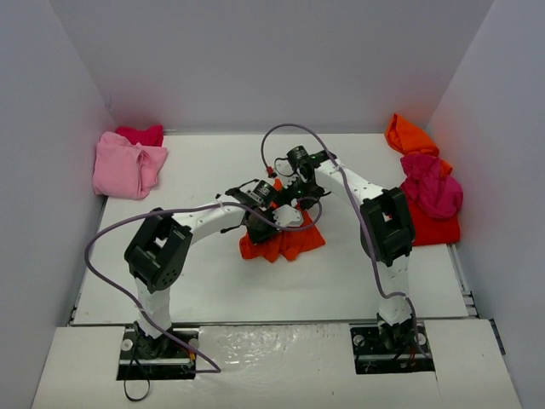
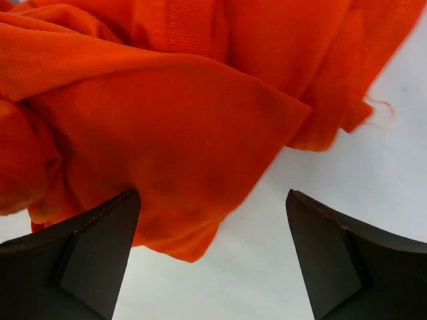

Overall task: Fold and stack the t-shirts
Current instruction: Flatten out the tshirt

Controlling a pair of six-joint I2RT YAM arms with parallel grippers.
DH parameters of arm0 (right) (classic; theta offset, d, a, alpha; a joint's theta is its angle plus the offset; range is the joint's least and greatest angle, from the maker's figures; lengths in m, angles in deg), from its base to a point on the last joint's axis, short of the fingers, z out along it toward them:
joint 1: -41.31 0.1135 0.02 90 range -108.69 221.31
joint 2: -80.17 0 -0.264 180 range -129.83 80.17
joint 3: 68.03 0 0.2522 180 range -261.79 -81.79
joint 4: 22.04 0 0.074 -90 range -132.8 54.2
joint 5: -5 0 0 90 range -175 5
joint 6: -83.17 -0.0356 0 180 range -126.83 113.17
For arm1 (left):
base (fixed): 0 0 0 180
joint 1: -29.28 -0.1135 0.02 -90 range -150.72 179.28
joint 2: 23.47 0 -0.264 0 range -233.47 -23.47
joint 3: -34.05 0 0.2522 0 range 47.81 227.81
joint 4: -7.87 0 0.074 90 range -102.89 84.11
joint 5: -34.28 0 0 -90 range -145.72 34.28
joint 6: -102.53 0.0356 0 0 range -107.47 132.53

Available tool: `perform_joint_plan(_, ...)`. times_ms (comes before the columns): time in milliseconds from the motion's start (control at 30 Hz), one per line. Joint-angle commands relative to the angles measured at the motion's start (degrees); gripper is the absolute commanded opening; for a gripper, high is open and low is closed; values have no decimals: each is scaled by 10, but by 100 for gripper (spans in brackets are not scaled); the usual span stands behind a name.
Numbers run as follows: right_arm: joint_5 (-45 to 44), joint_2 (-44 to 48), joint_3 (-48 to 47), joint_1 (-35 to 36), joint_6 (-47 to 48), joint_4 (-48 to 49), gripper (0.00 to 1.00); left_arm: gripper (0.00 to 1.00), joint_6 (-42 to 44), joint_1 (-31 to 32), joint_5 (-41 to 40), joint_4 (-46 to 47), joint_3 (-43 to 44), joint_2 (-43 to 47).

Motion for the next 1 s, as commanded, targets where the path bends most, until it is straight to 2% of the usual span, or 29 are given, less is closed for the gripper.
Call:
perform_joint_plan(0, 7, -17, -19, 19, -5, -24, 88, 0, 13, 3, 22, -29, 29, 39)
perform_joint_plan(233, -17, -104, -82, 36, -13, -49, 80, 0, 56, 3, 36, -160, 64, 151)
perform_joint_plan(333, -80, -143, -119, 33, -17, -51, 81, 0, 68, 3, 58, -281, 107, 192)
perform_joint_plan(467, -167, -180, -196, 4, -14, -48, 82, 0, 87, 2, 100, -378, 116, 238)
perform_joint_plan(633, -228, -235, -302, -45, -19, -47, 83, 0, 115, -8, 168, -432, 74, 282)
perform_joint_plan(833, -280, -220, -297, -51, 7, -41, 88, 0, 148, 31, 167, -488, 3, 284)
perform_joint_plan(867, -277, -209, -292, -49, 8, -40, 89, 3, 149, 36, 172, -492, -3, 290)
perform_joint_plan(967, -242, -153, -279, -48, 5, -35, 96, 21, 161, 42, 193, -519, -10, 306)
